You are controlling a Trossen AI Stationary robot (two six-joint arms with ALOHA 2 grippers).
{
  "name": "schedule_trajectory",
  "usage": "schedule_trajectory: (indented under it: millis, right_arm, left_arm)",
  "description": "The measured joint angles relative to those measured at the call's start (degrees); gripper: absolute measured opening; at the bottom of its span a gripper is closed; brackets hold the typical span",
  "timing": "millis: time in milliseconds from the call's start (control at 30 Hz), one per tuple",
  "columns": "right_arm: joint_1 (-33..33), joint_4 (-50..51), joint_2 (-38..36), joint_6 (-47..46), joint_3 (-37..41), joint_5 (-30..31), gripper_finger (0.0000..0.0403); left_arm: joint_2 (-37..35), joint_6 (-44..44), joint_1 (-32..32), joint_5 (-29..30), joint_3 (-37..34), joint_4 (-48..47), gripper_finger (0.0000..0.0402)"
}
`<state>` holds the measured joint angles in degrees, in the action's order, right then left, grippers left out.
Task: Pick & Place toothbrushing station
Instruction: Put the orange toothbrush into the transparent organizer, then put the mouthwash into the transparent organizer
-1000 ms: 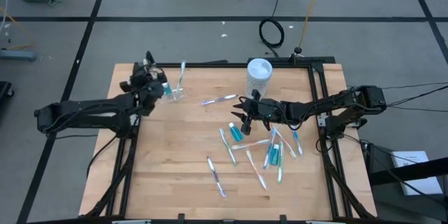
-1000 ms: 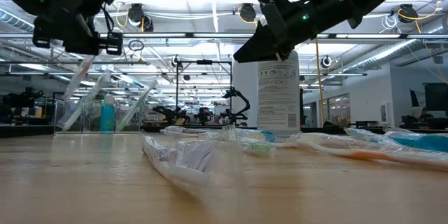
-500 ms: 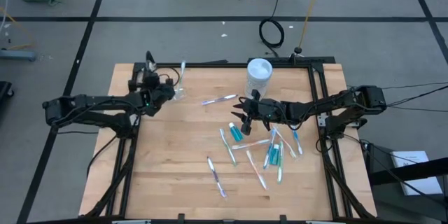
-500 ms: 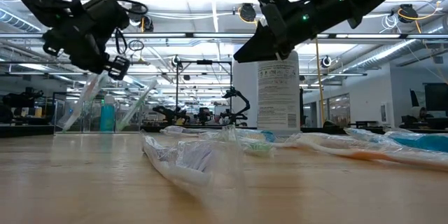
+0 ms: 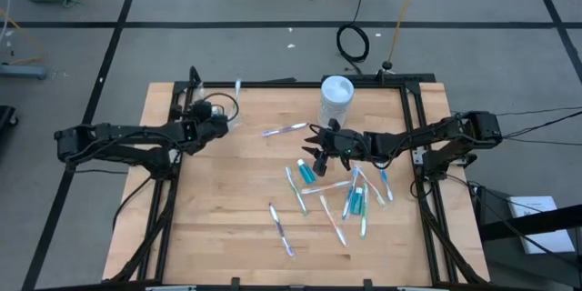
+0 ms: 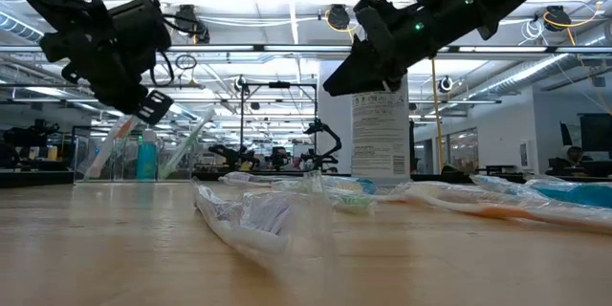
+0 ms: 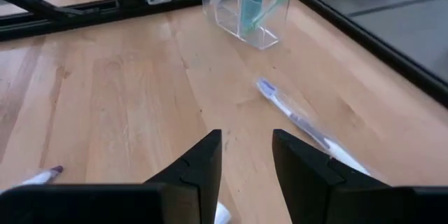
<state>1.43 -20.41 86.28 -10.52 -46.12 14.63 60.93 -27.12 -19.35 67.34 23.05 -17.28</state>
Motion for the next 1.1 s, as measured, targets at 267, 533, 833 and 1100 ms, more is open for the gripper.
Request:
schedule_trajectory:
  millis: [267,533,833,1100]
  right_arm:
    - [0.0,-2.1,0.0,-4.4,3.4,0.0,0.0121]
    - [0.0,-2.0,0.0,-8.3,6.3,0.0,0.0121]
    - [0.0,-2.1,0.0,-15.9,9.5,0.0,0.0121]
    - [-3.0,-2.0,0.0,-19.6,13.1,0.0,0.0121]
  left_arm:
    - [0.0,1.6,0.0,-1.7,0.0,-0.7,0.0076]
    - [-3.1,2.4,1.1,-2.1,1.5,-1.3,0.0126]
    - [-9.1,9.9,5.2,-7.3,10.7,0.2,0.0127]
    - [-8.9,19.1,7.8,-30.9,13.3,13.2,0.0127]
